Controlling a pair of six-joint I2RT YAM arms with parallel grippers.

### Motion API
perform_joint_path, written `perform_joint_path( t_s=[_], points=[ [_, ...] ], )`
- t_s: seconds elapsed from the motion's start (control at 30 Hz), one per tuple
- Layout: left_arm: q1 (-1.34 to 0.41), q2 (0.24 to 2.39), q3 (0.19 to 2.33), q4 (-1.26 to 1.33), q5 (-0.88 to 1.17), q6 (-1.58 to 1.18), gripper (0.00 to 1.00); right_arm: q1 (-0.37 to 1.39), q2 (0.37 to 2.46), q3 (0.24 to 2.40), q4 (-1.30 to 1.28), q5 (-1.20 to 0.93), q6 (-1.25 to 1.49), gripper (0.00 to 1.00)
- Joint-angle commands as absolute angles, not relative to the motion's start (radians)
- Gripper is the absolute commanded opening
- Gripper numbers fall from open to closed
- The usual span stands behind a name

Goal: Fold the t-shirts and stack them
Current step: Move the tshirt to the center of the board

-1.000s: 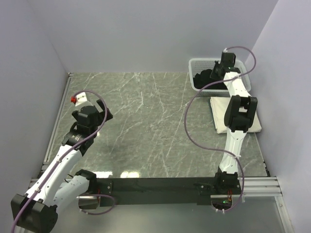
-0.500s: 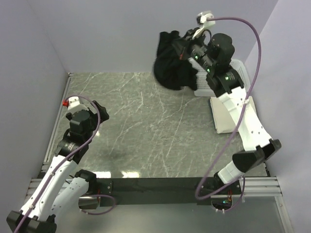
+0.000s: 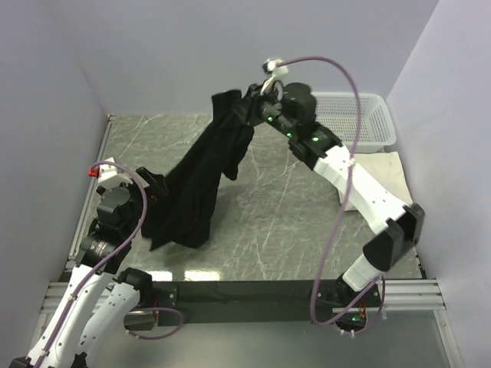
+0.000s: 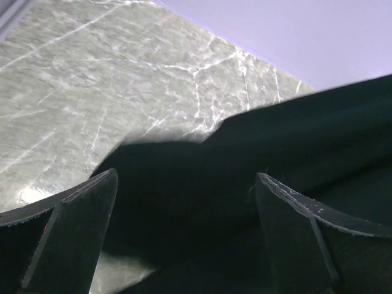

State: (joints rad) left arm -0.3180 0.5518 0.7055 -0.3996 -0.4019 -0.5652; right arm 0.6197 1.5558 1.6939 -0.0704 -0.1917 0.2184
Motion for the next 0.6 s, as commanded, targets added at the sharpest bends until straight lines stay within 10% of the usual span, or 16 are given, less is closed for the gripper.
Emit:
perform_joint_path(
  t_s=[0.0, 0.17, 0.57],
  points=[
    [-0.321, 0.543, 0.710, -0.426, -0.348, -0.557, 1.00, 0.609, 1.635, 1.643, -0.116, -0.043, 0.297, 0.38],
    [-0.321, 0.620, 0.704, -0.426, -0.293, -0.561, 0.99, 0.513, 1.738, 1.572, -0.340, 0.068, 0.434, 0.67],
    [-0.333, 1.012, 0.742, -0.284, 0.034, -0.548, 0.95, 0.489, 1.700, 1.325, -0.291, -0.135, 0.384, 0.66]
  ],
)
